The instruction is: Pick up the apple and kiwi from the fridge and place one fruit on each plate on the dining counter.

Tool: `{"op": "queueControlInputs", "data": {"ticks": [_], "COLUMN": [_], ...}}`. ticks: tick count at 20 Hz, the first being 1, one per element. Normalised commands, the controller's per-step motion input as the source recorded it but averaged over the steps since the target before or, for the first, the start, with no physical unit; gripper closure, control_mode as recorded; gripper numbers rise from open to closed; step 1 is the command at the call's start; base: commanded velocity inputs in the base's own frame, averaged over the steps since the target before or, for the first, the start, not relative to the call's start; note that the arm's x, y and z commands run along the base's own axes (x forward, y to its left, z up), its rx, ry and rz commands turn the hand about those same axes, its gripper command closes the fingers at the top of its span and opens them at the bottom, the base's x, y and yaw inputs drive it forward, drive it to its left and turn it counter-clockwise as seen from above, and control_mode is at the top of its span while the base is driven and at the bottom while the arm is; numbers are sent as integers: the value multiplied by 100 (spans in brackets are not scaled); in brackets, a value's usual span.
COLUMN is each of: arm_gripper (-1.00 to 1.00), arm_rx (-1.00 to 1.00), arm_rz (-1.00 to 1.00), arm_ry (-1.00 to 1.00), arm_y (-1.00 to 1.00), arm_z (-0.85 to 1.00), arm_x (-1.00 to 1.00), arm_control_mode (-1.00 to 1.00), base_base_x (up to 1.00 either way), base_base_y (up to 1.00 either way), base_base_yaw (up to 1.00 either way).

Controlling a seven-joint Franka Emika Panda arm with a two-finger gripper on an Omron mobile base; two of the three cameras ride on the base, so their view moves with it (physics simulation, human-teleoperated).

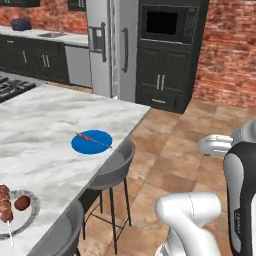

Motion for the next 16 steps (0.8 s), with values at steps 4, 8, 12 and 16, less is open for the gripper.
{"op": "queueControlInputs", "data": {"ticks": [4, 8, 12, 16], "arm_gripper": [-100, -100, -100, -100], "arm_rx": [0, 0, 0, 0], "arm_rz": [0, 0, 0, 0], "arm_ry": [0, 0, 0, 0], "arm_y": [0, 0, 0, 0], "arm_z": [0, 0, 0, 0], "arm_x": [0, 0, 0, 0], "arm_control_mode": [100, 100, 100, 100], "base_base_x": [67, 86, 98, 100], "base_base_y": [-71, -69, -68, -47], "base_base_yaw": [-57, -42, -23, -8]}}
